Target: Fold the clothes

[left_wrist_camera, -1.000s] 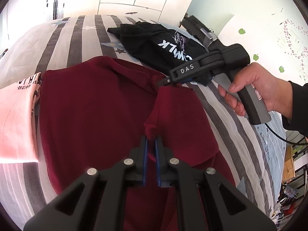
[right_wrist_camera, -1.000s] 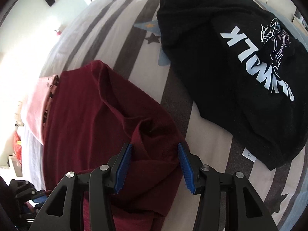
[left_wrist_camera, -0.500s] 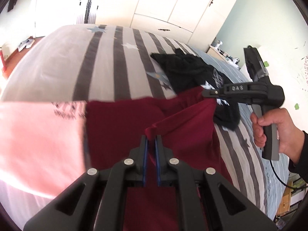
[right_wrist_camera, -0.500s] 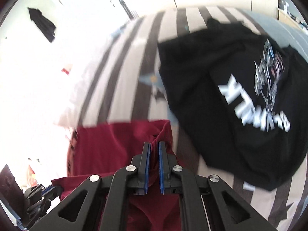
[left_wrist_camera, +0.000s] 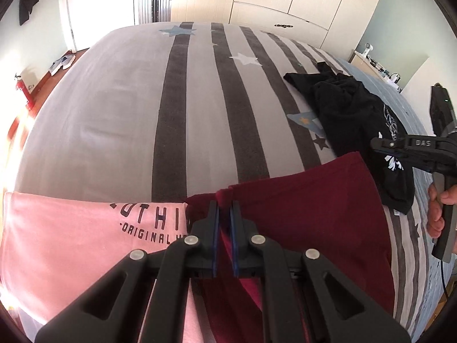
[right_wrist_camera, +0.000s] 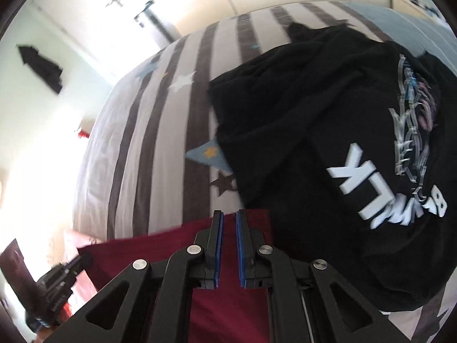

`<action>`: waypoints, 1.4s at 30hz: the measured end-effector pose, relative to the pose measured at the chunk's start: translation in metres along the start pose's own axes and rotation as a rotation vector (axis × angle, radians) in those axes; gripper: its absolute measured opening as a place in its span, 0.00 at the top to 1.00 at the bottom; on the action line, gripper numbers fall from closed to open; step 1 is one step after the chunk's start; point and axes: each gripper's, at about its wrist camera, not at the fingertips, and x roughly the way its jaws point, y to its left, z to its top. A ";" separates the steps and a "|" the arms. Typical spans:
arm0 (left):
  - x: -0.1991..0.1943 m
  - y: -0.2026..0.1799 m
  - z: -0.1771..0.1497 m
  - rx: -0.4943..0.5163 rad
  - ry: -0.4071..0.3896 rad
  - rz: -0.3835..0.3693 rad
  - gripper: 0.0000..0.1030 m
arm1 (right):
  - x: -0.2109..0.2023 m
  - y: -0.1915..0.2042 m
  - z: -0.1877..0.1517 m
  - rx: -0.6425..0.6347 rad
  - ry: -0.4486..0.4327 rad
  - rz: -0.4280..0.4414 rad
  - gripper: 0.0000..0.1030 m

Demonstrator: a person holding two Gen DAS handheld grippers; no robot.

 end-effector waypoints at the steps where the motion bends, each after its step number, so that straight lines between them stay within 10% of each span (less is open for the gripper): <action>1: 0.002 0.001 0.000 -0.006 0.002 0.002 0.95 | -0.006 -0.003 -0.003 -0.015 -0.016 0.005 0.82; 14: 0.004 0.007 0.024 0.051 0.007 0.072 0.95 | 0.022 -0.019 -0.097 -0.166 0.116 -0.008 0.75; 22: 0.020 0.023 0.018 -0.050 0.058 0.031 0.95 | 0.014 -0.020 -0.095 -0.215 0.022 -0.068 0.82; 27: 0.005 0.036 0.013 -0.096 0.043 -0.049 0.91 | -0.032 0.001 -0.108 -0.251 -0.067 0.054 0.79; 42: -0.027 0.023 -0.069 -0.078 0.107 -0.083 0.81 | -0.020 -0.002 -0.198 -0.279 -0.030 0.053 0.79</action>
